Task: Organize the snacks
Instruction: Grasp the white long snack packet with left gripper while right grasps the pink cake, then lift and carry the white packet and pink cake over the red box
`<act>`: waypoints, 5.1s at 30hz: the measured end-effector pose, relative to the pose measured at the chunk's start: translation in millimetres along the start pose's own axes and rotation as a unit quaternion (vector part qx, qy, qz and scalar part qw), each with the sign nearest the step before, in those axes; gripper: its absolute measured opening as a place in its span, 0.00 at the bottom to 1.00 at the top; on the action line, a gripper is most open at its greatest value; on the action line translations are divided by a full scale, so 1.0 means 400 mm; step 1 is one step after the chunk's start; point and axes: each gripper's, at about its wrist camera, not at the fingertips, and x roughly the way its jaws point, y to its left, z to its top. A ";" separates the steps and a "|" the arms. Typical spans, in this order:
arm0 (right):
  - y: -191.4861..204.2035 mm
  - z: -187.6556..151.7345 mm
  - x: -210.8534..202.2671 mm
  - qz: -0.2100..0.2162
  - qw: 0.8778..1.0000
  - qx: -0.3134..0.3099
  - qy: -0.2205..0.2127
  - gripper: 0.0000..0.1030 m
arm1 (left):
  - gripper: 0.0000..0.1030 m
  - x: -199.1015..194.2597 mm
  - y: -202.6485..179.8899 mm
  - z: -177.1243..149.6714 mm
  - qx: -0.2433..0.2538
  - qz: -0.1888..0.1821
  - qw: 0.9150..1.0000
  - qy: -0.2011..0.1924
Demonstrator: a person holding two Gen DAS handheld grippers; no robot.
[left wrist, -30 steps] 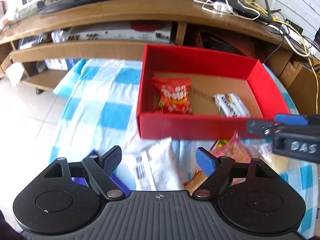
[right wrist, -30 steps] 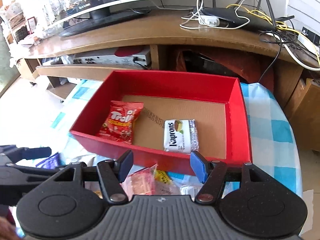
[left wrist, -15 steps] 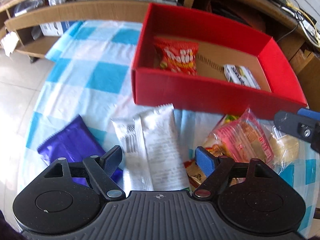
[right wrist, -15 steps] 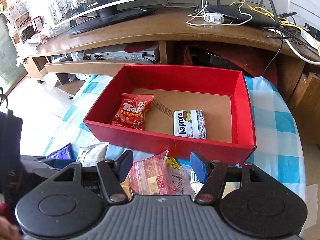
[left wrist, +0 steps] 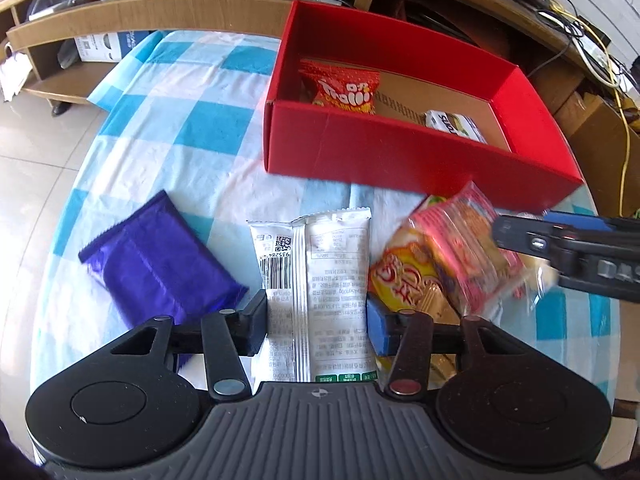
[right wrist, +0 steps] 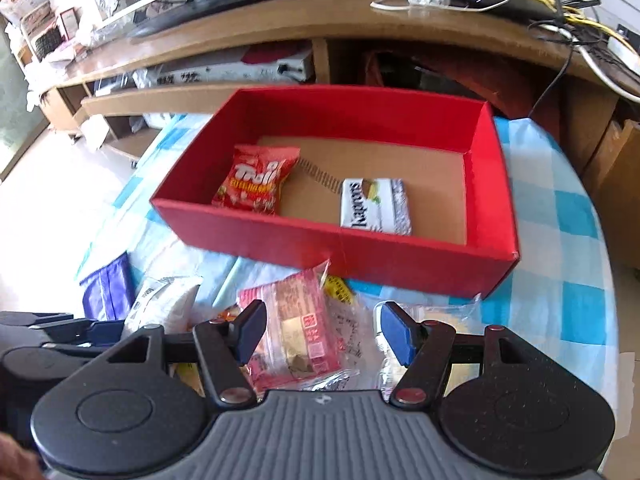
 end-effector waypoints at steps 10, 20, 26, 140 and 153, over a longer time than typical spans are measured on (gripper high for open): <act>0.044 0.001 0.097 0.006 0.997 -0.064 0.044 0.82 | 0.64 -0.006 0.000 -0.013 0.017 -0.022 1.000 0.003; 0.038 -0.008 0.106 -0.004 0.997 -0.066 0.044 0.66 | 0.62 0.012 -0.009 -0.025 0.032 -0.008 0.999 0.013; 0.025 -0.030 0.052 -0.009 0.998 -0.053 0.036 0.65 | 0.53 -0.008 -0.023 -0.038 0.047 0.006 0.999 0.004; -0.126 0.233 0.104 -0.035 0.996 0.049 -0.066 0.65 | 0.45 0.076 -0.173 0.330 0.083 0.048 0.989 -0.117; -0.130 0.222 0.180 -0.037 0.998 0.042 -0.042 0.65 | 0.45 0.144 -0.162 0.324 0.083 0.066 0.990 -0.093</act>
